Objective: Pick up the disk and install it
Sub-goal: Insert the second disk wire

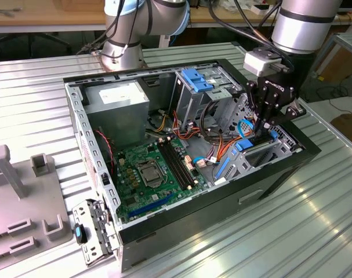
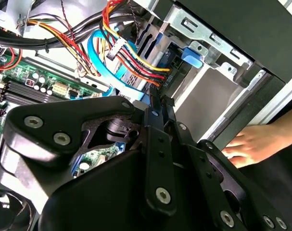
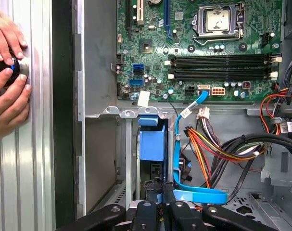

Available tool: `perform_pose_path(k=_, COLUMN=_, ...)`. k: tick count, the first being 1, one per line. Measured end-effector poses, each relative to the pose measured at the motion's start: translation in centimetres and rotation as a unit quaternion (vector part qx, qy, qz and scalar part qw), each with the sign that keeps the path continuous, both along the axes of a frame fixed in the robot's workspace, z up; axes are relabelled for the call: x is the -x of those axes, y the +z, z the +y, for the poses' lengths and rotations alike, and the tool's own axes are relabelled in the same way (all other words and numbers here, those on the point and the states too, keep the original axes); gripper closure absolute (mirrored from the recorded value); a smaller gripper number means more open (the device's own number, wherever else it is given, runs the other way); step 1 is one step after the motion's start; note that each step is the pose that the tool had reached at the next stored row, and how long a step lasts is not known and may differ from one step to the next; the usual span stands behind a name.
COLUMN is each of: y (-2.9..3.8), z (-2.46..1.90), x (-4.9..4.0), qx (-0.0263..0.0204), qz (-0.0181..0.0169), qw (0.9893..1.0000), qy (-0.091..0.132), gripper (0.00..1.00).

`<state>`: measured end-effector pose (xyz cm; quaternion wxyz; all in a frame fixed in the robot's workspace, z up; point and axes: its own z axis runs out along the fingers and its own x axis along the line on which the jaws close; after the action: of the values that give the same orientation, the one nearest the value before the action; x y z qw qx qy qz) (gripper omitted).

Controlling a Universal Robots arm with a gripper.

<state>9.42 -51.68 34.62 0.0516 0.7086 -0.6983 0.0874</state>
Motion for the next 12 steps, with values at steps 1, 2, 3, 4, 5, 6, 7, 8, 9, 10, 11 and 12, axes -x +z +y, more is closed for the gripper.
perform_pose_path(k=1, y=0.0, z=0.0, x=-0.03, qx=-0.0001, qz=0.0, qw=1.0, qy=0.0, gripper=0.84)
perform_pose_path(k=2, y=-0.01, z=0.0, x=-0.04, qx=-0.0001, qz=0.0, qw=1.0, qy=0.0, gripper=0.84)
perform_pose_path(k=3, y=-0.01, z=-0.01, x=-0.05, qx=-0.0006, qz=0.0, qw=1.0, qy=0.0, gripper=0.84)
perform_pose_path(k=4, y=-0.04, z=-0.01, x=-0.05, qx=-0.0035, qz=0.0, qw=1.0, qy=0.0, gripper=0.84)
perform_pose_path(k=5, y=-0.07, z=-0.04, x=-0.05, qx=-0.0088, qz=0.0, qw=1.0, qy=0.0, gripper=0.84)
perform_pose_path(k=6, y=-0.08, z=-0.09, x=-0.05, qx=-0.0116, qz=0.0, qw=0.9999, qy=0.0, gripper=0.84)
perform_pose_path(k=7, y=-0.09, z=-0.18, x=-0.06, qx=-0.014, qz=0.0, qw=0.9999, qy=0.0, gripper=0.84)
perform_pose_path(k=8, y=-0.09, z=-0.33, x=-0.06, qx=-0.0155, qz=0.0, qw=0.9999, qy=0.0, gripper=0.84)
perform_pose_path(k=9, y=-0.09, z=-0.45, x=-0.06, qx=-0.0164, qz=0.0, qw=0.9999, qy=0.0, gripper=0.84)
perform_pose_path(k=10, y=-0.09, z=-0.56, x=-0.06, qx=-0.0181, qz=0.0, qw=0.9998, qy=0.0, gripper=0.84)
perform_pose_path(k=11, y=-0.09, z=-0.62, x=-0.06, qx=-0.0205, qz=0.0001, qw=0.9998, qy=0.0, gripper=0.84)
perform_pose_path(k=12, y=-0.09, z=-0.68, x=-0.06, qx=-0.0273, qz=0.0001, qw=0.9996, qy=0.0, gripper=0.84)
